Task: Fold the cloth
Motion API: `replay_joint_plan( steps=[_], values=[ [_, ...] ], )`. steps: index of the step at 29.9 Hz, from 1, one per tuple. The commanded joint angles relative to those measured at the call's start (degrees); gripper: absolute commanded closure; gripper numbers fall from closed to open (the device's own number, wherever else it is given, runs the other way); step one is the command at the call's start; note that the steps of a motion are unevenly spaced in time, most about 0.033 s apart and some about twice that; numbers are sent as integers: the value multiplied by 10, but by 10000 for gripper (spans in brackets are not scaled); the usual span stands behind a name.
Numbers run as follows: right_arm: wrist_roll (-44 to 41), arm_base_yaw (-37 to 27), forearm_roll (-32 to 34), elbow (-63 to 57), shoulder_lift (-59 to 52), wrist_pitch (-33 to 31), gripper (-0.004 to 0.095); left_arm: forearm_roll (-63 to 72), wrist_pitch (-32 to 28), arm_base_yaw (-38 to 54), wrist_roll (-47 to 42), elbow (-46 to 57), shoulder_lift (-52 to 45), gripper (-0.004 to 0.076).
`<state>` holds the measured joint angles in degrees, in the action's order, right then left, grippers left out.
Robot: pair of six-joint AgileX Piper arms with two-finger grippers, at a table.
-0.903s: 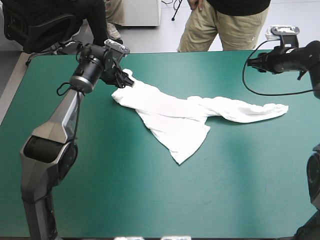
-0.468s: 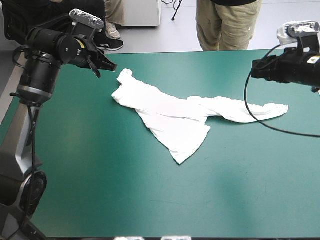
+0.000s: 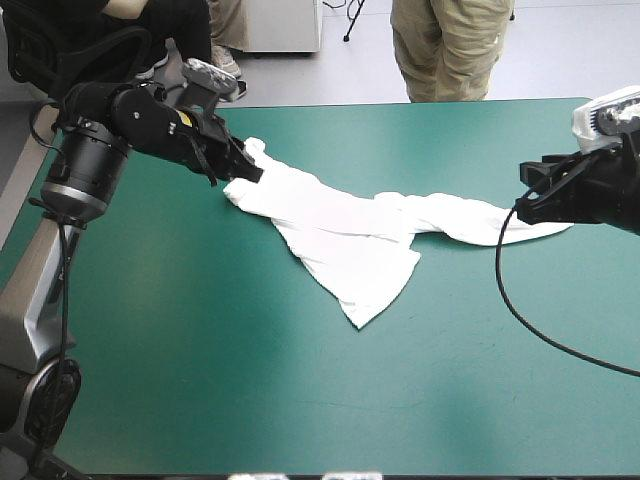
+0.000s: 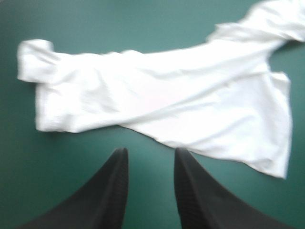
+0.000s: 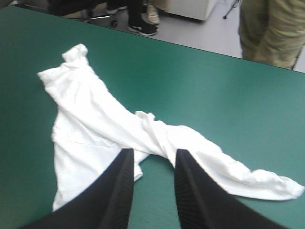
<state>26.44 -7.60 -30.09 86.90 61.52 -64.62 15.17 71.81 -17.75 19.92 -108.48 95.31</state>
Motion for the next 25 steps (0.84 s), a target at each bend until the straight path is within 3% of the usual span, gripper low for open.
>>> replay_joint_plan(
  steps=[1, 8, 13, 16, 19, 22, 25],
  values=[
    [-25, -2, 47, 11, -12, 45, 626, 96, 6, -18, 76, 78, -44, 482],
    [-35, -2, 39, 10, 4, 17, 622, 78, -45, -48, 55, 207, -76, 482],
    [12, 21, -34, -30, 12, -11, 622, 93, -84, -54, 56, 254, -92, 482],
    [18, 52, -7, -50, 12, -7, 622, 116, -93, -87, 100, 288, -91, 482],
    [16, 64, 24, -54, 12, 0, 622, 105, -144, -153, 162, 323, -91, 482],
    [16, 64, 29, -54, 12, 0, 622, 5, -210, -219, 155, 337, -90, 477],
    [16, 65, 27, -54, 12, 0, 622, -32, -237, -253, 151, 338, -74, 441]
  ],
)
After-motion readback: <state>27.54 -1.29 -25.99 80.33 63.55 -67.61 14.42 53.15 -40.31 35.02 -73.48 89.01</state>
